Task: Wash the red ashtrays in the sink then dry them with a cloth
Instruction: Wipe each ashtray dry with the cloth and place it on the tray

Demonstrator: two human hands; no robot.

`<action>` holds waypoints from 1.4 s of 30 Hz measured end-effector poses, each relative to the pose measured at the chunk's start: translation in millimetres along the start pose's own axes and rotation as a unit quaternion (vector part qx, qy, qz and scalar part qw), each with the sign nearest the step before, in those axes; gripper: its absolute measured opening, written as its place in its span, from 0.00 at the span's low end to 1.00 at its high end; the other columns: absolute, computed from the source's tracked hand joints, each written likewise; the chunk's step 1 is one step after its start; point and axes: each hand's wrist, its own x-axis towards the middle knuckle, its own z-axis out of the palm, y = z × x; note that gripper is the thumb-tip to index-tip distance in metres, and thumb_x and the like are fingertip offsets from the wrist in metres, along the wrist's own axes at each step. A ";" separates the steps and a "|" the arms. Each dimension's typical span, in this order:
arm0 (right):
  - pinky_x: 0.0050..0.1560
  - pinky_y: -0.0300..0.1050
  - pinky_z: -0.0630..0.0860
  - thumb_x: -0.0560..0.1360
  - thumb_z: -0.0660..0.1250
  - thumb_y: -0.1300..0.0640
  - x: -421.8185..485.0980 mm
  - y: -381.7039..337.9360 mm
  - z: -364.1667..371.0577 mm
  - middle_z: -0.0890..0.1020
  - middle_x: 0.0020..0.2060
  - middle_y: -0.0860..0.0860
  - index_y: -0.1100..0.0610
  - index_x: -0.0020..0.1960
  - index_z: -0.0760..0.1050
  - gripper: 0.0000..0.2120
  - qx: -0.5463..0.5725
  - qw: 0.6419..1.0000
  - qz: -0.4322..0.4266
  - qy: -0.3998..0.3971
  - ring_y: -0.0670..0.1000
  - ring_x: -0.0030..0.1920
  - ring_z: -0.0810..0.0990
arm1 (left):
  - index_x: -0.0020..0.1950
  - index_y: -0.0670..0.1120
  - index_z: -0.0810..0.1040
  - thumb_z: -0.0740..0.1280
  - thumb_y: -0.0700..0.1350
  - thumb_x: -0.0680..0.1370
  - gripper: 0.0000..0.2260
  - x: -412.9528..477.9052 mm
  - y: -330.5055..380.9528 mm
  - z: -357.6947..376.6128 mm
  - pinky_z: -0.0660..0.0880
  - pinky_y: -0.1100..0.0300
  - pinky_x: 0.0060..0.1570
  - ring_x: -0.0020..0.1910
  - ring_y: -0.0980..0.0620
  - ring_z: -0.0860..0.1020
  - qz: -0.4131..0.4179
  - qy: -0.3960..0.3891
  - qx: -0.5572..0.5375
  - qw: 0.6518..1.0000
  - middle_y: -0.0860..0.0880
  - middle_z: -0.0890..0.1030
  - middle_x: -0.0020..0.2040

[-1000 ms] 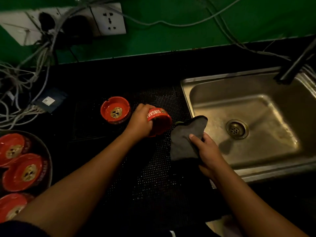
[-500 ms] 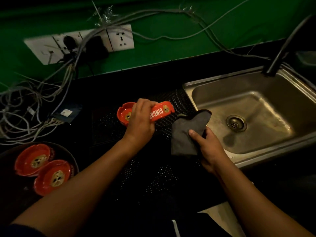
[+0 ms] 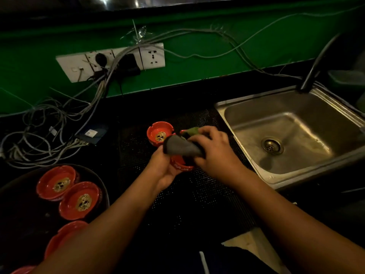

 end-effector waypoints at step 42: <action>0.72 0.48 0.59 0.76 0.59 0.60 -8.9 -40.2 9.1 0.62 0.75 0.48 0.50 0.75 0.62 0.28 0.066 0.986 0.000 -0.155 0.55 0.72 0.62 | 0.60 0.48 0.79 0.53 0.62 0.78 0.25 -18.9 -3.6 -22.2 0.72 0.38 0.55 0.58 0.41 0.78 -0.114 -0.120 -0.069 0.984 0.43 0.81 0.59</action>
